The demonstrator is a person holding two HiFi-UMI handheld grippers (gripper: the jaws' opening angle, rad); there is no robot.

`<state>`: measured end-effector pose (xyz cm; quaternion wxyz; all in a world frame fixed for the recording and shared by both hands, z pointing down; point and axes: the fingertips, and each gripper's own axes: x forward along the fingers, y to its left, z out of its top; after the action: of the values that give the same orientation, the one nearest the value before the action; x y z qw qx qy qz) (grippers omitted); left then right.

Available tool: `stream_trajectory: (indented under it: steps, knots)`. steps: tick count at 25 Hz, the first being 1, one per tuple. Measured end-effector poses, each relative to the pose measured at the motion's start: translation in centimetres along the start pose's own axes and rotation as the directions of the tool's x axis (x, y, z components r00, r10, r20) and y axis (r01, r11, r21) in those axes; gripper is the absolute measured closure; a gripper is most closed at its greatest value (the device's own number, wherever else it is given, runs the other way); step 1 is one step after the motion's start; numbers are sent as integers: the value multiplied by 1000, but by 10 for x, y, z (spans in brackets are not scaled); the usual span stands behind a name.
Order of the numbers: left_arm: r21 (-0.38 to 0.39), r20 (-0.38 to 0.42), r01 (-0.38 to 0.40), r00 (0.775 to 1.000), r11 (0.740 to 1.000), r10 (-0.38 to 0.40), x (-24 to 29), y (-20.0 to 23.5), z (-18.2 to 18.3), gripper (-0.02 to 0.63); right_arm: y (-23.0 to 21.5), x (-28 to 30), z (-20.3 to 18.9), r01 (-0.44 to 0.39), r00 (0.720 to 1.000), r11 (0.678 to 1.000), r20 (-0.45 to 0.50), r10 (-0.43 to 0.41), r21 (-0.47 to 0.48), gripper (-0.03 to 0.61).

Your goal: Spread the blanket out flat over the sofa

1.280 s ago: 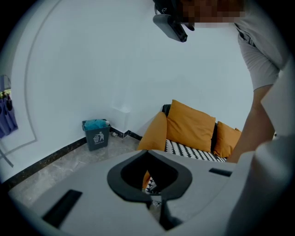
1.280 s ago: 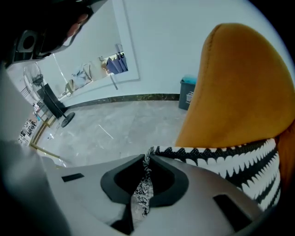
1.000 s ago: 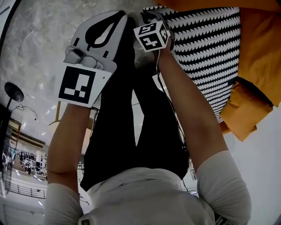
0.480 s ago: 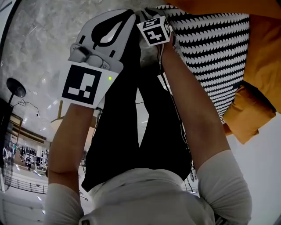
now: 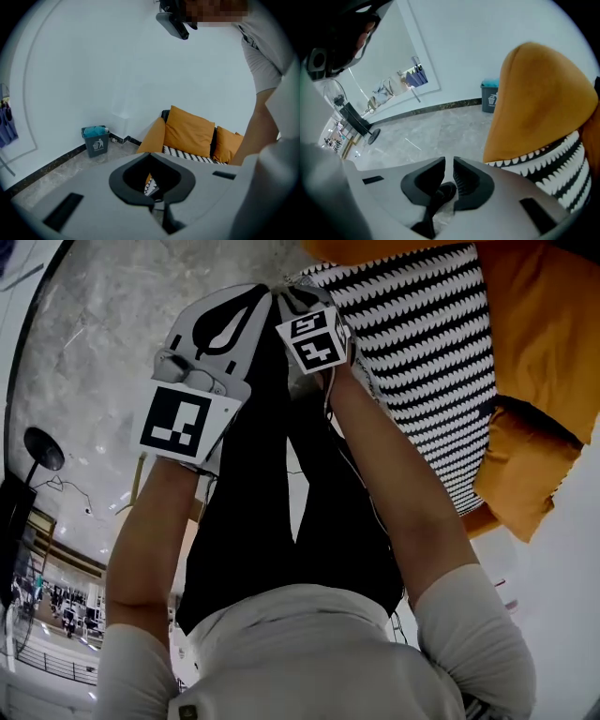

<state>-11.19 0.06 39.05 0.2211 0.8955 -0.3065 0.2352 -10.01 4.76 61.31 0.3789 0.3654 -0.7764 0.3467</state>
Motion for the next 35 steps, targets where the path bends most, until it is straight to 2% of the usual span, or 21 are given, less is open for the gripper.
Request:
stream_trajectory:
  steps: [3, 8, 14, 16, 22, 25, 31, 35]
  knots:
    - [17, 6, 7, 1000, 1000, -7, -19, -23, 28, 604, 6, -55, 17, 6, 999, 1000, 48, -7, 7, 506]
    - [83, 102, 41, 994, 996, -49, -53, -60, 85, 604, 13, -151, 48, 54, 987, 998, 151, -58, 31, 506]
    - [136, 127, 56, 989, 989, -74, -100, -137, 145, 604, 20, -302, 67, 115, 946, 992, 298, -127, 60, 508]
    - [158, 139, 71, 986, 985, -93, -114, -161, 168, 604, 22, -351, 77, 146, 925, 988, 347, -157, 59, 508]
    - [221, 203, 146, 960, 964, -192, -170, -243, 240, 604, 41, -508, 106, 226, 833, 972, 506, -224, 57, 517]
    - [246, 239, 182, 940, 952, -242, -207, -288, 273, 604, 64, -586, 115, 254, 775, 965, 583, -243, 65, 522]
    - [306, 279, 234, 905, 923, -322, -259, -374, 317, 604, 102, -719, 109, 307, 660, 948, 700, -274, 82, 529]
    - [352, 295, 264, 879, 898, -374, -282, -414, 340, 604, 116, -790, 103, 360, 579, 928, 758, -300, 93, 535]
